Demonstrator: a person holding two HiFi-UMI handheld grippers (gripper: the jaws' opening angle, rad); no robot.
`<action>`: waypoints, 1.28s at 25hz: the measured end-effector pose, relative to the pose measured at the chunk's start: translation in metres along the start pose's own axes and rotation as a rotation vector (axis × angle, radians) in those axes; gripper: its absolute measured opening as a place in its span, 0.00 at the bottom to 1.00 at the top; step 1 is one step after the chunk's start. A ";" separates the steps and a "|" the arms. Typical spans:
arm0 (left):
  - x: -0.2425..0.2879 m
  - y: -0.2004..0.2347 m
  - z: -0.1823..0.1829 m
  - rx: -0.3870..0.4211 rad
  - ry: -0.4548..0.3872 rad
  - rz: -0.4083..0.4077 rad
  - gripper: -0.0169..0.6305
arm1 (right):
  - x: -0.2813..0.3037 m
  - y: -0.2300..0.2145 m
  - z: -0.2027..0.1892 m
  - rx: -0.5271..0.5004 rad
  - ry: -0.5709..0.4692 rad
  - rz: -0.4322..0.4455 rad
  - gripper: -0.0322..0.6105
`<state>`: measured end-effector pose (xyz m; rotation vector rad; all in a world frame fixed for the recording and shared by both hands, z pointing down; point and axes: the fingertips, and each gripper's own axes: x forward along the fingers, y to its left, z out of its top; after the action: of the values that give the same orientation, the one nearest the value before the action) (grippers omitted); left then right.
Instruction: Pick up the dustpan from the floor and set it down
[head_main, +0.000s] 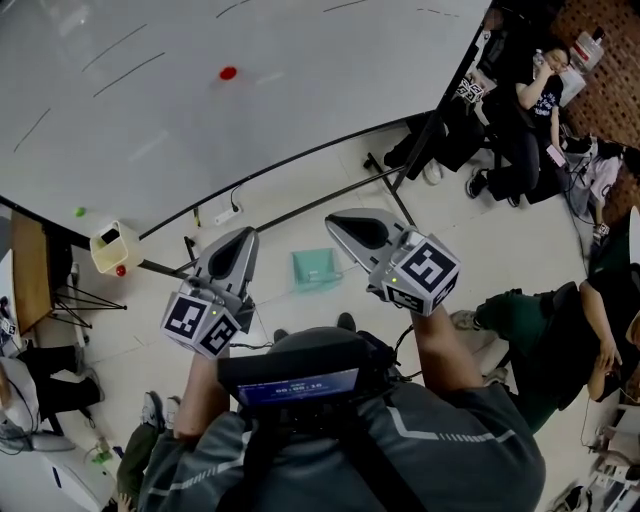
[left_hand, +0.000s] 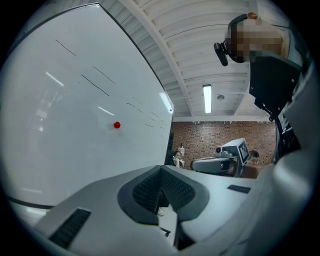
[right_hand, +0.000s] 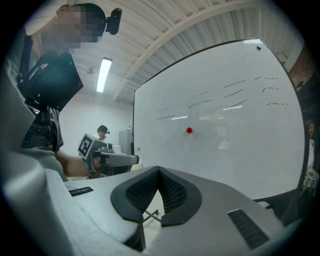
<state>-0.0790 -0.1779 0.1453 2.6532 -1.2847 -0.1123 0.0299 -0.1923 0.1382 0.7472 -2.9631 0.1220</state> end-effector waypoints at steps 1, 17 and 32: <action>0.002 -0.005 0.000 0.001 0.001 0.006 0.08 | -0.004 -0.001 -0.001 0.000 0.001 0.007 0.09; -0.023 -0.070 -0.024 0.005 -0.007 0.150 0.08 | -0.052 0.017 -0.015 0.000 -0.036 0.134 0.09; -0.292 -0.126 -0.037 0.013 -0.046 0.020 0.08 | -0.084 0.275 -0.023 -0.021 -0.033 -0.077 0.09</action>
<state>-0.1576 0.1327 0.1515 2.6625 -1.3304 -0.1638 -0.0262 0.0902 0.1367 0.8672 -2.9569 0.0738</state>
